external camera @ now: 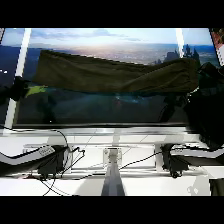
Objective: Fold the clothes and pants, and hang the long-sleeved shirts on hangers.
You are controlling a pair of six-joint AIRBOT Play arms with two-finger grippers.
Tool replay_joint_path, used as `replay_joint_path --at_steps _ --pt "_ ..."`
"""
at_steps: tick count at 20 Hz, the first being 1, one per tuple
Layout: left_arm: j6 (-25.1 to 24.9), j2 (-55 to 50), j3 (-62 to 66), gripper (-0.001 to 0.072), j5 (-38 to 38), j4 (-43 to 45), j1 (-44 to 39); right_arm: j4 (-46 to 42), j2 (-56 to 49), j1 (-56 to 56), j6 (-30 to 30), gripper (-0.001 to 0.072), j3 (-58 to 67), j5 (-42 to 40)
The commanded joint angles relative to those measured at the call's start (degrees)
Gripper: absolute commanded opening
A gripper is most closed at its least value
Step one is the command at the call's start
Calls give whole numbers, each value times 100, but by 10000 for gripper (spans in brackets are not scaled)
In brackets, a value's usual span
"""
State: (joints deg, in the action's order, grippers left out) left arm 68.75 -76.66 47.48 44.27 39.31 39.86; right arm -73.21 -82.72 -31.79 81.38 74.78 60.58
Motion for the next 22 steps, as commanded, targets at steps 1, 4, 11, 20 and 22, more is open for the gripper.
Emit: replay_joint_path --at_steps 1,4,11,20,22 --pt "-551 31 -789 692 -723 -1322 -24 210 4 7 -11 686 7 -173" --pt "-1528 -310 -728 693 -909 -2610 -254 295 4 28 -13 686 7 -269" --pt "-1974 -1670 435 693 -2061 -3130 -1303 282 4 754 -160 684 9 -752" --pt "-2050 -1847 1709 13 -2251 -2771 -1519 284 4 2098 -133 25 9 -1902" --pt "-2079 -1414 1709 13 -2280 -2052 -1508 286 4 2444 63 25 9 -2070"
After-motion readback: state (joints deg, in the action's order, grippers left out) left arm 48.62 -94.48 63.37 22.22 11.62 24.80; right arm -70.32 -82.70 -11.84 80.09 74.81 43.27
